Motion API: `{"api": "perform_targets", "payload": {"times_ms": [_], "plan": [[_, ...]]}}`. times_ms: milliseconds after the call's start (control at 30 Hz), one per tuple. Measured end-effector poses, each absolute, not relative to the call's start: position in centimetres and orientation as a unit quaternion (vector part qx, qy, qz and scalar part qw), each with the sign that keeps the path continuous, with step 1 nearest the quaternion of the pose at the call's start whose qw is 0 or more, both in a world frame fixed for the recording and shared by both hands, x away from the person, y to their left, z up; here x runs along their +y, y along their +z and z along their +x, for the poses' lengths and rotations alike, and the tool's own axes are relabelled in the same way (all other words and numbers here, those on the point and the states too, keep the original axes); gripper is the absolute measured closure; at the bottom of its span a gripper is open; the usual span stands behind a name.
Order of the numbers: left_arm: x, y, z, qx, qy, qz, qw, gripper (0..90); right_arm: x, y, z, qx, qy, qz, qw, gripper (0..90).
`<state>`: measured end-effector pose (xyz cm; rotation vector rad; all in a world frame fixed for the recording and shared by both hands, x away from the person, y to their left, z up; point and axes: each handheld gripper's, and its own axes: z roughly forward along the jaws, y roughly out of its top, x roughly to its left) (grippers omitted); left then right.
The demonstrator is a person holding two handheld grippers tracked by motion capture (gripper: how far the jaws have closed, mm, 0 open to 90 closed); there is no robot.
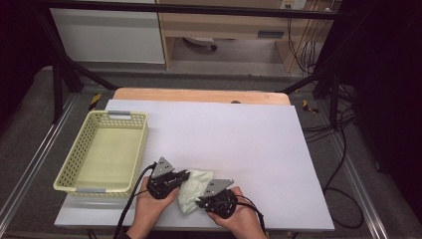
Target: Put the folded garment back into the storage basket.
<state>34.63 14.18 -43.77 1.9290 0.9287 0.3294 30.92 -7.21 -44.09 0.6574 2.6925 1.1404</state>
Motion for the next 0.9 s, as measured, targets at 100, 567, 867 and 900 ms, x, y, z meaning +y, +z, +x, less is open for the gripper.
{"api": "perform_targets", "payload": {"times_ms": [100, 567, 867, 900], "plan": [[14.1, -43.8, 34.6, 0.378, 0.133, 0.787, 0.469, 83.8, -7.2, -44.2, 30.8, 0.896, 0.379, 0.219, 0.072, 84.4], [14.1, -42.4, 34.3, 0.371, 0.119, 0.784, 0.483, 83.8, -7.0, -43.9, 30.7, 0.895, 0.384, 0.217, 0.075, 84.4], [14.0, -41.4, 35.0, 0.362, 0.117, 0.787, 0.486, 83.9, -6.9, -43.1, 31.0, 0.887, 0.396, 0.225, 0.078, 84.4], [14.1, -41.3, 35.0, 0.363, 0.116, 0.787, 0.485, 83.8, -6.8, -43.2, 31.1, 0.887, 0.396, 0.223, 0.077, 84.4]]}}
